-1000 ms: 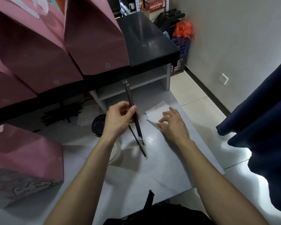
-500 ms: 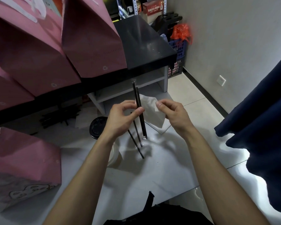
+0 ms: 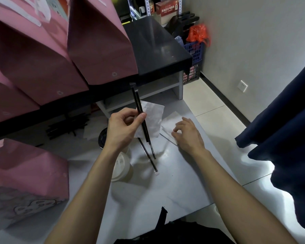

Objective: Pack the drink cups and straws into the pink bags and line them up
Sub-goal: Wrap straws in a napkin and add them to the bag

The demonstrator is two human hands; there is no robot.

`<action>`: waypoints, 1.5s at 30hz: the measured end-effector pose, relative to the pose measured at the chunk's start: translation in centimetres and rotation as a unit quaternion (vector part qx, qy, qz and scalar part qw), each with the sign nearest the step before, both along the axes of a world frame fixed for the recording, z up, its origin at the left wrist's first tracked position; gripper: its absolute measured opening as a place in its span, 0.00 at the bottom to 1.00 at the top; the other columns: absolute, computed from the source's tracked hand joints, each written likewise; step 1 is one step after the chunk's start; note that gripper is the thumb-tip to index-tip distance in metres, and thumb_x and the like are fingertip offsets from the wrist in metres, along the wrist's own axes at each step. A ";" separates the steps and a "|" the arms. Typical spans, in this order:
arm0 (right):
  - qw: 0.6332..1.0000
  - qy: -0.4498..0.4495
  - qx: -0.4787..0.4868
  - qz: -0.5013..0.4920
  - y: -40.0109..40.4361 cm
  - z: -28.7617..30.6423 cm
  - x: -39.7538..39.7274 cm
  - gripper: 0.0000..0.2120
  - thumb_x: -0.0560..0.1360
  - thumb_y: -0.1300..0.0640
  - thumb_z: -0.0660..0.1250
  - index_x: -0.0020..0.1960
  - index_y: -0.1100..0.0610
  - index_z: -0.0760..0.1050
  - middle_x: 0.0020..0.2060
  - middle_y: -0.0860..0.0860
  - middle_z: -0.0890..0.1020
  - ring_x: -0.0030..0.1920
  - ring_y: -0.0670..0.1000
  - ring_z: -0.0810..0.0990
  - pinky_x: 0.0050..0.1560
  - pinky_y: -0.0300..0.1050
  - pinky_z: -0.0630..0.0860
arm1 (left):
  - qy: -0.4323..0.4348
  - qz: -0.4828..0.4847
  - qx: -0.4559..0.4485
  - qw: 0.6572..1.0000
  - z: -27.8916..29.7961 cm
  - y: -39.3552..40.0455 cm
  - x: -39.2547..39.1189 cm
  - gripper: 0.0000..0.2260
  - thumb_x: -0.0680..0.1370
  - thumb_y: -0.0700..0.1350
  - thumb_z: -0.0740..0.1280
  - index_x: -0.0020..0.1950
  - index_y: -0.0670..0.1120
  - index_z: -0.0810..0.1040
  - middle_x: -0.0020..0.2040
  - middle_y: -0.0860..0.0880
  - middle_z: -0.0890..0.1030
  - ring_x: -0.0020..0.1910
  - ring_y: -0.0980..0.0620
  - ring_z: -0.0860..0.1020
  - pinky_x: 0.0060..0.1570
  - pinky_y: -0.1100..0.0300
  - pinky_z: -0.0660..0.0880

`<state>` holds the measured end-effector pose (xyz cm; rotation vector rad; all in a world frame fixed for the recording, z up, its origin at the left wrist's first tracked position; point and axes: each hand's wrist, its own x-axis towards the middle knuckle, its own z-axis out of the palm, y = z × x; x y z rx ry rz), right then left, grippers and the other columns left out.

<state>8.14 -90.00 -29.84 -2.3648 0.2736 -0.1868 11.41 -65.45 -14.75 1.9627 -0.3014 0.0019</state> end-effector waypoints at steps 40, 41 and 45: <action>0.991 0.058 -0.024 -0.118 -1.5 3.0 4.0 0.14 0.85 0.53 0.65 0.60 0.59 0.85 0.57 0.59 0.83 0.56 0.62 0.82 0.57 0.54 0.79 | 0.017 0.014 -0.051 0.998 1.5 1.7 1.2 0.06 0.81 0.46 0.77 0.51 0.43 0.89 0.47 0.52 0.90 0.48 0.60 0.86 0.51 0.71 0.76; 0.989 0.080 -0.037 -0.115 -1.7 3.1 5.0 0.16 0.85 0.51 0.65 0.62 0.60 0.84 0.59 0.60 0.81 0.58 0.64 0.81 0.59 0.55 0.79 | 0.019 0.014 -0.049 0.999 1.5 1.7 1.1 0.06 0.81 0.45 0.77 0.51 0.43 0.89 0.47 0.52 0.90 0.47 0.60 0.86 0.50 0.71 0.76; 0.987 0.119 -0.061 -0.091 -2.0 3.3 7.5 0.16 0.82 0.50 0.69 0.63 0.59 0.82 0.62 0.59 0.79 0.63 0.63 0.79 0.64 0.57 0.79 | 0.025 0.011 -0.029 0.999 1.3 1.6 0.8 0.06 0.81 0.46 0.78 0.51 0.43 0.89 0.48 0.49 0.90 0.48 0.59 0.86 0.51 0.69 0.77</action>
